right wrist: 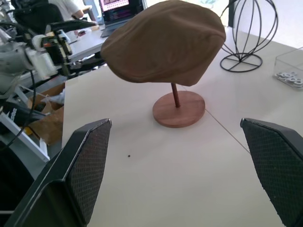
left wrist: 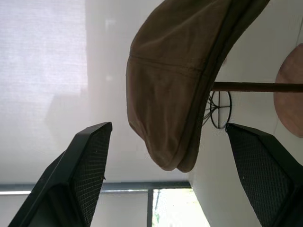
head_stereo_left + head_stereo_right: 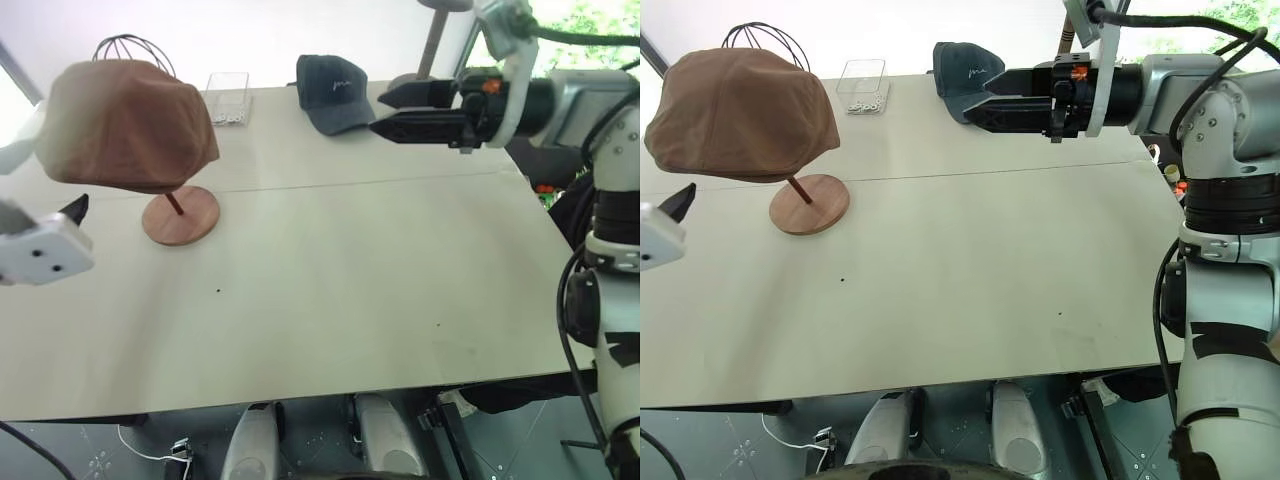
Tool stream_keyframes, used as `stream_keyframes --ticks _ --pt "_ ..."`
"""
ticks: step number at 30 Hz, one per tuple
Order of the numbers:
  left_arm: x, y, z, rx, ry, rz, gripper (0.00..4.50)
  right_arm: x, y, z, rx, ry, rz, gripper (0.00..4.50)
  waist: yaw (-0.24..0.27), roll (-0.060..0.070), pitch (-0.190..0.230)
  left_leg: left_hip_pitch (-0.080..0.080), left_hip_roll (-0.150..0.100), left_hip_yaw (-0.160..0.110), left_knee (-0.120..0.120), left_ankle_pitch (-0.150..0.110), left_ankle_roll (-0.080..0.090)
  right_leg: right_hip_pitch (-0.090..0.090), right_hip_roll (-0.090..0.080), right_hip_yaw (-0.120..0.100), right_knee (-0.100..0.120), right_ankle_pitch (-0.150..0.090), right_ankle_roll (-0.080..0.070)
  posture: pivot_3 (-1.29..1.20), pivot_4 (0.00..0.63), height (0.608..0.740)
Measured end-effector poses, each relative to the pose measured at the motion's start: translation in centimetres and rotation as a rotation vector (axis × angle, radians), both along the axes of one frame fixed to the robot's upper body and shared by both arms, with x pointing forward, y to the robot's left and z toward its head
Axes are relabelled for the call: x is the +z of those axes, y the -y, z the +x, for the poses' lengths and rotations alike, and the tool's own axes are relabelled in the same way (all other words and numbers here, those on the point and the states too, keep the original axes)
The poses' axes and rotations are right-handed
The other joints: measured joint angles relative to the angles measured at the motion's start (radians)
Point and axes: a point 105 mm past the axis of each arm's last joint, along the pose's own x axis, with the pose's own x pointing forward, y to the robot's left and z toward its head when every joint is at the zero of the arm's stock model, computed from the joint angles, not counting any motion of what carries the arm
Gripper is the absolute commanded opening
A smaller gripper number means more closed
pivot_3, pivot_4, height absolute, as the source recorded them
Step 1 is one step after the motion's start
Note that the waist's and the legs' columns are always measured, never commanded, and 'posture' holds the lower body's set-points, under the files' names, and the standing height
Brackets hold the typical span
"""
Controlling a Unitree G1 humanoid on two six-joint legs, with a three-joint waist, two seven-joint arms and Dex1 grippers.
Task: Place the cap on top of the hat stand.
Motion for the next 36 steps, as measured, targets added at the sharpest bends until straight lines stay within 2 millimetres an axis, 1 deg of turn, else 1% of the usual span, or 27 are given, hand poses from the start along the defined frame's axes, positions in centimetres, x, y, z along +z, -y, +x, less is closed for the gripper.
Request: stream_keyframes --ticks 2,4,7,9,10,12,15,17,18,22,25,29,32,36 --pt "-0.2 0.0 0.9 0.028 -0.007 -0.027 4.02 0.4 -0.2 -0.5 0.02 0.018 0.0 4.5 0.0 0.0 0.0 0.0 0.0 -0.001 0.0 0.0 0.0 0.0 0.001 0.0 0.0 0.001 0.002 0.0 0.15 0.74" --pt "-0.5 0.3 1.6 0.045 -0.007 -0.015 4.02 0.9 -0.4 -0.9 0.037 0.038 0.005 4.5 0.0 0.0 0.0 0.0 0.0 0.0 0.0 0.0 0.0 0.0 0.001 0.0 0.0 0.001 0.002 0.0 0.15 0.74" --pt "-1.4 -0.3 2.4 0.087 -0.033 -0.004 4.02 1.2 -0.4 -1.2 0.039 0.051 0.007 4.5 -0.004 0.0 0.0 0.0 0.0 0.0 -0.001 0.0 0.0 0.0 0.001 0.001 0.0 0.001 0.002 0.0 0.15 0.74" --pt "-1.5 -0.8 2.8 0.102 -0.024 -0.01 4.02 1.3 -0.4 -1.3 0.035 0.05 0.004 4.5 -0.002 0.0 0.0 0.0 0.001 -0.001 -0.001 0.0 0.0 0.0 0.001 0.0 0.0 0.001 0.002 0.0 0.15 0.74" --pt "-1.3 -0.9 3.0 0.103 -0.011 -0.013 3.78 1.3 -0.4 -1.3 0.033 0.053 0.002 4.5 -0.001 0.0 0.0 0.0 0.001 0.0 -0.001 0.0 0.0 0.0 0.001 0.001 0.0 0.001 0.002 0.0 0.15 0.74" --pt "-0.5 -0.9 3.3 0.096 0.021 -0.003 3.12 1.4 -0.6 -1.5 0.037 0.062 -0.002 4.5 0.0 0.0 0.0 0.0 0.001 0.0 0.0 0.0 0.0 0.0 0.0 0.001 0.0 0.001 0.002 0.0 0.15 0.74" --pt "-0.1 -0.9 3.6 0.067 0.041 0.012 1.6 1.4 -0.6 -1.5 0.036 0.063 0.001 4.5 0.0 0.0 0.0 0.0 0.0 0.0 0.0 0.0 0.0 0.0 0.0 0.001 -0.001 0.001 0.002 0.0 0.15 0.74" --pt "0.1 -1.1 3.8 0.028 0.052 -0.017 0.52 1.5 -0.5 -1.6 0.034 0.062 0.001 4.5 0.0 0.0 0.0 0.0 0.001 0.0 0.0 0.0 0.0 -0.001 0.0 0.001 0.0 0.001 0.002 0.0 0.15 0.74" --pt "0.3 -1.4 3.9 0.014 0.068 -0.034 0.06 1.5 -0.5 -1.6 0.034 0.061 0.001 4.5 0.0 0.0 0.0 0.0 0.001 0.0 -0.001 0.0 0.0 -0.001 0.0 0.0 0.0 0.001 0.002 0.0 0.15 0.74" --pt "1.3 -2.7 3.5 -0.042 0.127 -0.083 0.06 1.3 -0.3 -1.6 0.025 0.059 -0.004 4.5 -0.001 0.0 0.0 0.0 0.001 0.0 -0.001 0.0 0.0 -0.001 0.0 0.001 0.0 0.001 0.002 0.0 0.15 0.74" --pt "1.5 -3.9 3.2 -0.076 0.149 -0.126 0.06 0.8 -0.2 -1.5 0.018 0.044 -0.005 4.5 -0.001 0.0 0.0 0.0 0.001 0.0 -0.001 0.0 0.0 -0.001 0.0 0.001 0.0 0.001 0.001 0.0 0.15 0.74" --pt "1.7 -4.4 2.6 -0.151 0.157 -0.161 0.06 0.8 -0.2 -1.4 0.012 0.042 -0.006 4.5 -0.001 0.0 0.0 0.0 0.001 0.001 -0.001 0.0 0.0 -0.001 -0.001 0.001 0.0 0.001 0.0 0.0 0.15 0.74" --pt "1.3 -5.1 2.5 -0.17 0.15 -0.168 0.06 0.8 -0.2 -1.4 0.009 0.038 -0.007 4.5 -0.001 0.0 0.0 0.0 0.001 0.001 -0.001 0.0 0.0 -0.001 -0.001 0.001 0.0 0.0 -0.001 0.0 0.15 0.74" --pt "0.1 -6.5 2.6 -0.148 0.127 -0.206 0.06 0.8 -0.2 -1.4 0.007 0.038 -0.007 4.5 -0.001 0.0 0.0 0.0 0.001 0.001 -0.001 0.0 0.0 -0.002 -0.001 0.001 0.0 0.0 -0.001 0.0 0.15 0.74"
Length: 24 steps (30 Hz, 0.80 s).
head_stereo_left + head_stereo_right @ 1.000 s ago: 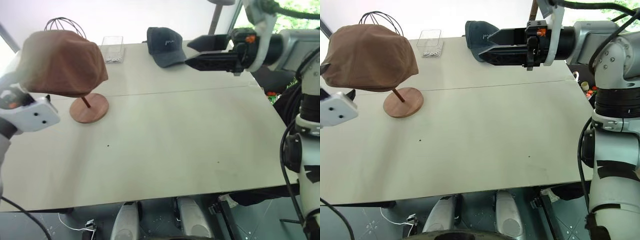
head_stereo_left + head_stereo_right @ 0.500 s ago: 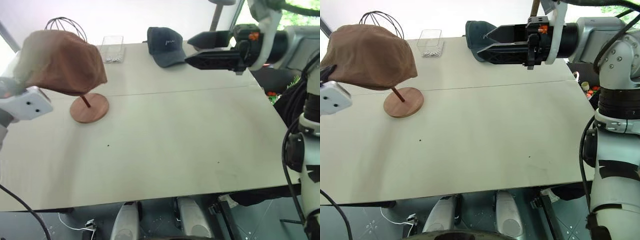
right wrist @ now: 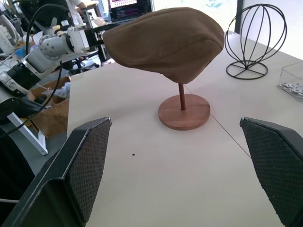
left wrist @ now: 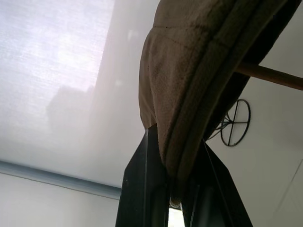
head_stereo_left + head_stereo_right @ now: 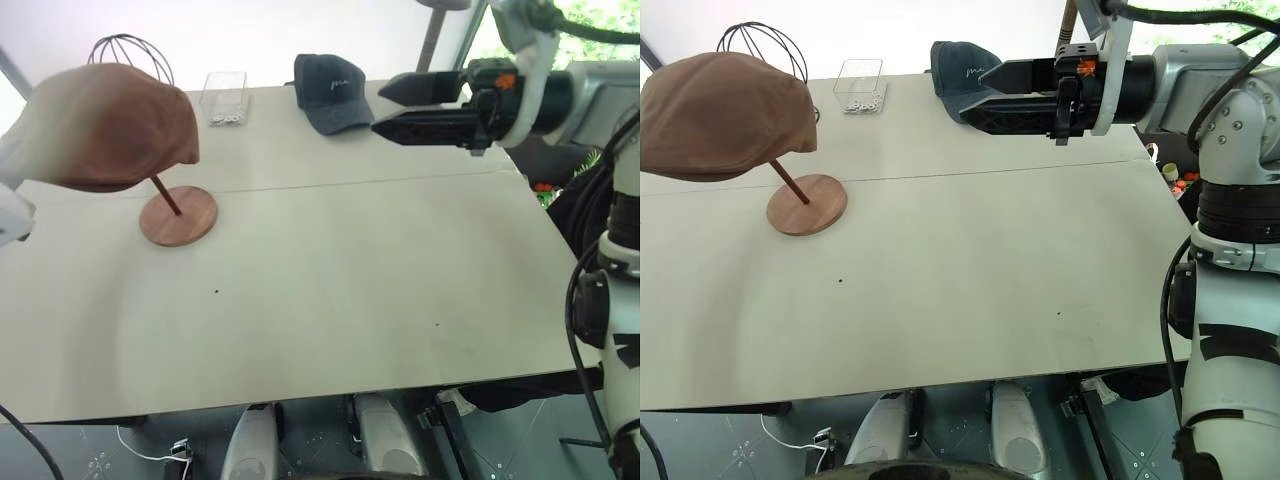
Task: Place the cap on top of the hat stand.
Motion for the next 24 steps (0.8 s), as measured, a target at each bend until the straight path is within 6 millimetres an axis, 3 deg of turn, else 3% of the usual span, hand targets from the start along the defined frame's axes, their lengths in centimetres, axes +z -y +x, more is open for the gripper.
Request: stream_keyframes --ticks 1,4,9,19,24 --pt "-0.2 -0.2 0.0 0.001 -0.002 -0.004 0.06 0.0 0.0 0.0 0.0 0.0 0.0 4.5 0.0 0.0 0.0 0.0 0.0 0.0 0.0 0.0 0.0 0.0 0.0 0.0 0.0 0.0 0.001 0.0 0.15 0.74" --pt "-0.5 -0.1 0.1 -0.005 -0.012 -0.008 1.19 0.0 0.0 0.0 -0.001 0.0 0.0 4.5 0.0 0.0 0.0 0.0 0.0 0.0 0.0 0.0 0.0 0.0 0.0 0.0 0.0 0.001 0.002 0.0 0.15 0.74" --pt "-1.3 0.1 -0.1 -0.015 -0.062 -0.024 3.73 0.0 0.0 0.0 -0.001 -0.001 0.0 4.5 -0.002 0.0 0.0 0.0 0.0 0.0 0.0 0.0 0.0 0.0 0.0 0.0 0.0 0.001 0.002 0.0 0.15 0.74" --pt "-1.3 0.0 -4.3 0.035 -0.235 -0.127 3.73 -0.3 0.4 0.8 -0.004 -0.016 0.009 4.5 -0.002 0.0 0.0 -0.001 0.0 0.002 -0.001 0.0 0.0 -0.002 0.0 0.001 0.0 0.0 -0.001 0.0 0.15 0.74" --pt "-0.5 -2.0 -6.3 0.078 -0.383 -0.52 3.73 -1.0 0.7 1.4 0.006 -0.033 -0.003 4.5 -0.002 0.0 0.0 -0.001 0.0 0.001 0.0 0.0 0.0 -0.002 0.0 0.001 0.0 -0.001 -0.001 0.0 0.15 0.74"
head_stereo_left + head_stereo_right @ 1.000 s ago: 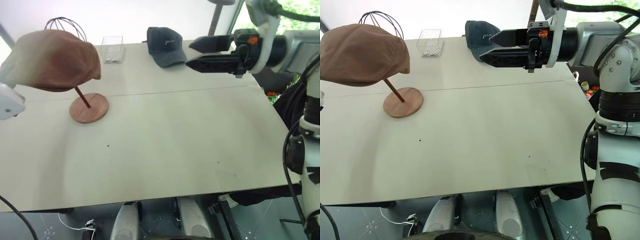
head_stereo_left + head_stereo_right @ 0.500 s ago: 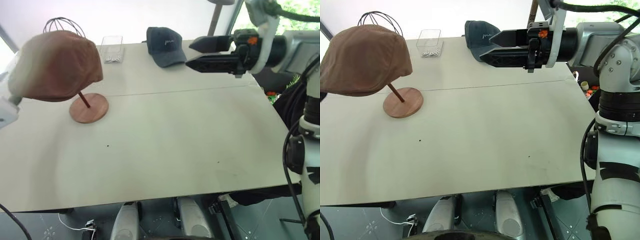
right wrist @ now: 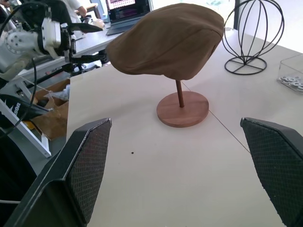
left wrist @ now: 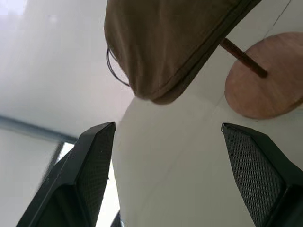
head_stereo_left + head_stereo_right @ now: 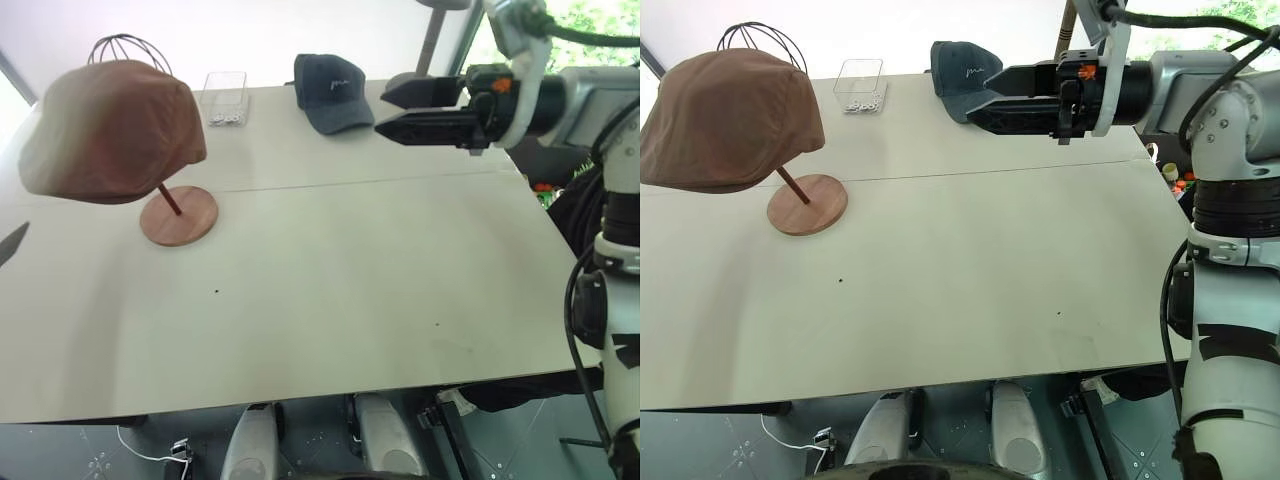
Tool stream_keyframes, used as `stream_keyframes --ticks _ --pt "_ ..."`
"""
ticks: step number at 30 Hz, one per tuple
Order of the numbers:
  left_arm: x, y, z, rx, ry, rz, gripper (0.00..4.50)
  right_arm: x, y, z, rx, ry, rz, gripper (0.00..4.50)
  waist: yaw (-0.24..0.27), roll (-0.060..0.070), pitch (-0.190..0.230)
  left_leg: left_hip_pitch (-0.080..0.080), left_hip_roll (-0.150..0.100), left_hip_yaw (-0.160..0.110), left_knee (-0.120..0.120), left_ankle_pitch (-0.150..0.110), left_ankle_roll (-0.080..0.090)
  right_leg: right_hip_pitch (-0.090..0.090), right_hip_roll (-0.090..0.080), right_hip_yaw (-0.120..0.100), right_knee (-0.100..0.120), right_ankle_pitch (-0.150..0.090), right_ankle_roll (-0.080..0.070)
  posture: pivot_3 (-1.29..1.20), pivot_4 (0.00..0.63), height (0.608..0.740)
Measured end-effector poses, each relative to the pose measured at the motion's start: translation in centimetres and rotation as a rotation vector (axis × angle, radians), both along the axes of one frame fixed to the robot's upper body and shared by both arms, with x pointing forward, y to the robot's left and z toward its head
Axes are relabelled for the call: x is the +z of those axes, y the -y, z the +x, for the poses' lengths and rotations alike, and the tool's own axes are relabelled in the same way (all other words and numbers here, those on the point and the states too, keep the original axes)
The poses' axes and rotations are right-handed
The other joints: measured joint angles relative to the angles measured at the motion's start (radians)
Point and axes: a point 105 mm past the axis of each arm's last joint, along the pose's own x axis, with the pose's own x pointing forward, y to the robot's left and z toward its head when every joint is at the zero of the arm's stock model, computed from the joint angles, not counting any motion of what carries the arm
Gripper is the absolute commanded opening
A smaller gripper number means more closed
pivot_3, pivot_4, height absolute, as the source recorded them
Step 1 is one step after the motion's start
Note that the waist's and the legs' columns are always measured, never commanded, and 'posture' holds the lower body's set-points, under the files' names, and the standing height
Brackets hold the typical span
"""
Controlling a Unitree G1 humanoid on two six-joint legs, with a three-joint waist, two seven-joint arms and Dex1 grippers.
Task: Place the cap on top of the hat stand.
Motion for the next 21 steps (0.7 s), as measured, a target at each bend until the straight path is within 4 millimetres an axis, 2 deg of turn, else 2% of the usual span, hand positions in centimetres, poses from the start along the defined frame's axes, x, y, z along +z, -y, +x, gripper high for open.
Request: stream_keyframes --ticks 3,5,9,14,17,21 --pt "1.9 -0.1 -0.9 -0.053 -0.088 -0.257 3.73 0.0 0.2 0.3 0.015 0.0 -0.003 4.5 0.0 0.0 0.0 0.0 0.0 0.0 0.0 0.0 0.0 0.0 0.0 0.0 0.0 0.0 0.0 0.0 0.15 0.74" --pt "4.4 -0.3 -1.6 -0.12 -0.114 -0.388 3.73 0.4 0.4 0.5 0.028 0.015 -0.01 4.5 -0.003 0.0 0.0 0.0 0.0 0.0 0.0 0.0 0.0 -0.001 0.001 0.0 0.0 0.0 0.0 0.0 0.15 0.74" --pt "6.8 -1.0 -2.5 -0.183 -0.176 -0.5 3.73 0.6 0.8 0.9 0.041 0.032 -0.02 4.5 -0.007 0.0 0.0 0.0 0.0 0.001 -0.002 0.0 0.0 -0.002 0.001 0.0 -0.001 0.0 0.0 0.0 0.15 0.74" --pt "7.0 -1.2 -3.7 -0.237 -0.331 -0.538 3.73 0.7 1.5 1.4 0.052 0.043 -0.023 4.5 -0.024 0.001 0.001 -0.002 0.0 0.001 -0.003 0.0 0.0 -0.004 0.002 0.0 0.0 0.0 0.0 0.0 0.15 0.74" --pt "7.5 -1.0 -4.1 -0.253 -0.369 -0.517 3.73 1.6 1.5 1.2 0.073 0.073 -0.023 4.5 -0.029 0.001 0.001 -0.002 0.0 0.001 -0.004 0.0 0.0 -0.005 0.002 0.0 0.0 0.0 0.0 0.0 0.15 0.74" --pt "9.0 -0.8 -4.2 -0.243 -0.36 -0.477 3.73 1.6 1.5 1.1 0.084 0.075 -0.019 4.5 -0.03 0.001 0.001 -0.002 0.0 0.001 -0.004 0.0 0.0 -0.005 0.002 0.0 0.0 0.0 0.0 0.0 0.15 0.74"
